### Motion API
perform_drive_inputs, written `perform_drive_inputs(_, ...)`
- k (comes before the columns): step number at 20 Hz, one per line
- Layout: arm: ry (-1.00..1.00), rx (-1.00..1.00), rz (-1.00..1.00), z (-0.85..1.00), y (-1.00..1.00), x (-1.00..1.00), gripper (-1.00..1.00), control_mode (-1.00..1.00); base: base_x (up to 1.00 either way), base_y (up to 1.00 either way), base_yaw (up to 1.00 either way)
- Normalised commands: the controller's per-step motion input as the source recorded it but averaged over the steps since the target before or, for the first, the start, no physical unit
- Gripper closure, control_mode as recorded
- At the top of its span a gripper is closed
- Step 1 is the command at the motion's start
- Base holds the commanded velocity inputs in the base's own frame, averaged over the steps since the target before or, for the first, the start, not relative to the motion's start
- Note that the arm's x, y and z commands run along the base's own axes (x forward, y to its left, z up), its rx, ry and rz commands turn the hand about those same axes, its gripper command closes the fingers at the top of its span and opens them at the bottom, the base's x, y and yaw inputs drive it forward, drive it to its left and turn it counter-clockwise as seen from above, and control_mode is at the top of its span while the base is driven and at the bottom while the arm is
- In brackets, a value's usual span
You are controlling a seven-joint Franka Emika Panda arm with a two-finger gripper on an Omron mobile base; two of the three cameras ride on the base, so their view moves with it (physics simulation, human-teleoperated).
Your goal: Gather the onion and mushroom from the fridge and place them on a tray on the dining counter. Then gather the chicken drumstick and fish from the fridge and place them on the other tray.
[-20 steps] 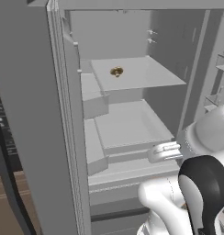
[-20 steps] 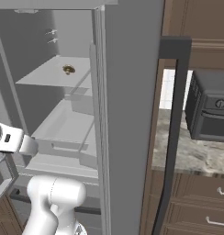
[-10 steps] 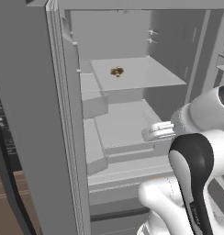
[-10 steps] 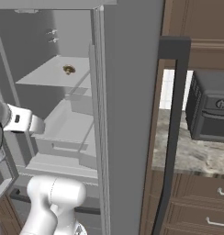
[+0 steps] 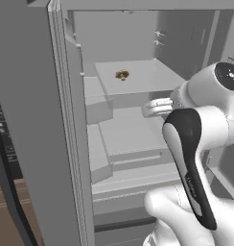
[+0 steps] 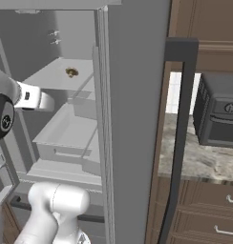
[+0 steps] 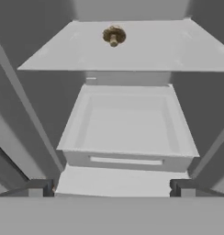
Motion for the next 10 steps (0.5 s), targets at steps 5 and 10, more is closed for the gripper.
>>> perform_drive_inputs(5,0.0,0.0,0.01,0.2,0.0,0.76,-1.0,-1.0,0.0,0.0,0.0)
perform_drive_inputs(10,-0.01,0.0,0.01,0.15,0.0,0.66,-1.0,-1.0,0.0,0.0,0.0)
